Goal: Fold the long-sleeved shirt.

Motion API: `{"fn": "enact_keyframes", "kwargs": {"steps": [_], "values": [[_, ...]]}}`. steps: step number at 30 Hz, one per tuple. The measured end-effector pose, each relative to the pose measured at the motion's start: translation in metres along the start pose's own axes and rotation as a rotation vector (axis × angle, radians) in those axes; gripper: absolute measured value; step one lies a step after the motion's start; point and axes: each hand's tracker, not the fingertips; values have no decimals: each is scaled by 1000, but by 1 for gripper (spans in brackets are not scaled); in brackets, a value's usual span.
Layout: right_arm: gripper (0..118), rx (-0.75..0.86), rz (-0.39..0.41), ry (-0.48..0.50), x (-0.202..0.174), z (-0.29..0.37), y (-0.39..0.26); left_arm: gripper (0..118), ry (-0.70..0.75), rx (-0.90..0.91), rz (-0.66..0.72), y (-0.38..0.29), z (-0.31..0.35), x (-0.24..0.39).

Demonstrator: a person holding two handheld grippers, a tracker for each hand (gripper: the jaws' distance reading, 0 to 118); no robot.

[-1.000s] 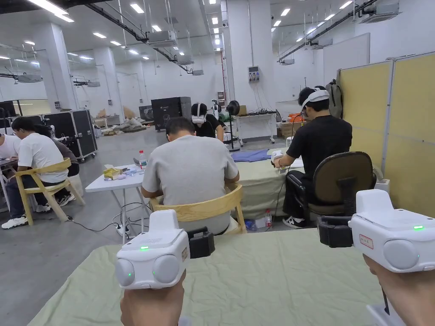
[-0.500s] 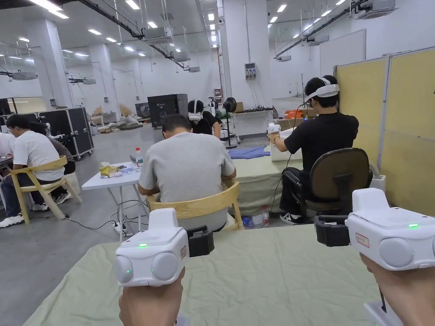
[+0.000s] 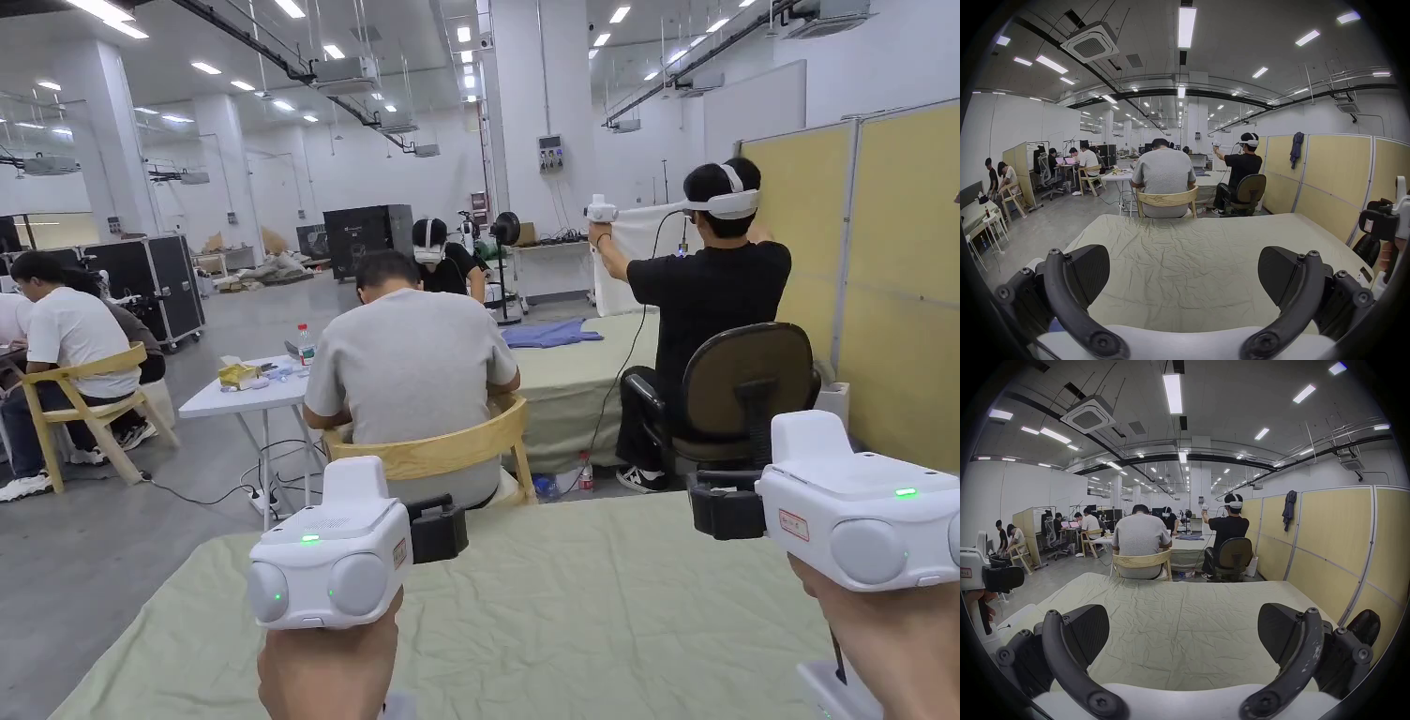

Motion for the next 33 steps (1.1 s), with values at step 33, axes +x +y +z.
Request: {"fn": "enact_keyframes", "kwargs": {"steps": [33], "values": [[118,-55,-25,36,-4,-7,-17,118,86,-98,-10,-9,13,24]]}}
